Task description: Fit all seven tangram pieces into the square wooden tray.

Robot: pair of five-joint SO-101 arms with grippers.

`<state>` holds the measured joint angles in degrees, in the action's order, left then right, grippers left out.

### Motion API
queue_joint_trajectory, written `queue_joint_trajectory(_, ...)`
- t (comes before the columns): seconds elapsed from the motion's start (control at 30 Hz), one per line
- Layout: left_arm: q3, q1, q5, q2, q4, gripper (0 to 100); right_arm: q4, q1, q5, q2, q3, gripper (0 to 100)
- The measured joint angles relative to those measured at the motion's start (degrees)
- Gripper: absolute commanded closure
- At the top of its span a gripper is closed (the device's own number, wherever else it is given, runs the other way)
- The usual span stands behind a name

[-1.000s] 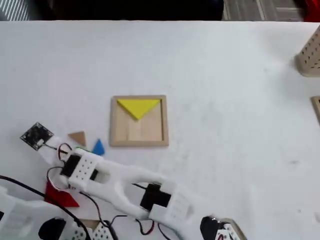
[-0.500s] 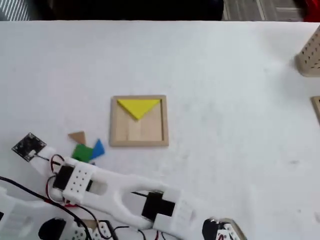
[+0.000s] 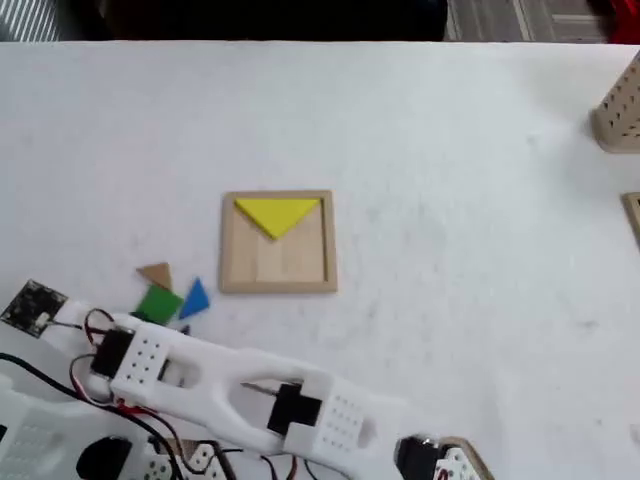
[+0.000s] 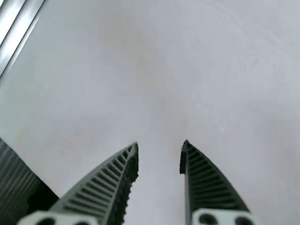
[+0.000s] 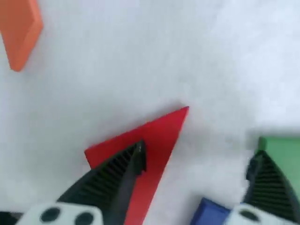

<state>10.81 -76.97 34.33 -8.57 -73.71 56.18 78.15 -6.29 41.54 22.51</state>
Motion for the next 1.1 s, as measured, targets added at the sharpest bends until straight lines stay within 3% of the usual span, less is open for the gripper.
queue_joint_trajectory(0.13, 1.14, 0.00, 0.00, 0.00, -0.70, 84, 7.74, 0.00, 5.45, 5.80, 10.64, 83.8)
queue_joint_trajectory(0.37, 1.14, 0.00, 0.00, 0.00, -0.70, 84, 20.22, 0.09, 14.77, 16.53, 30.68, 84.7)
queue_joint_trajectory(0.67, 1.14, 0.09, 0.00, 0.00, -0.70, 84, 25.05, -2.20, 15.91, 25.41, 46.51, 84.7)
queue_joint_trajectory(1.1, 1.14, 0.09, 0.00, 0.00, -0.70, 84, 25.41, -10.29, 16.00, 30.42, 56.97, 84.7)
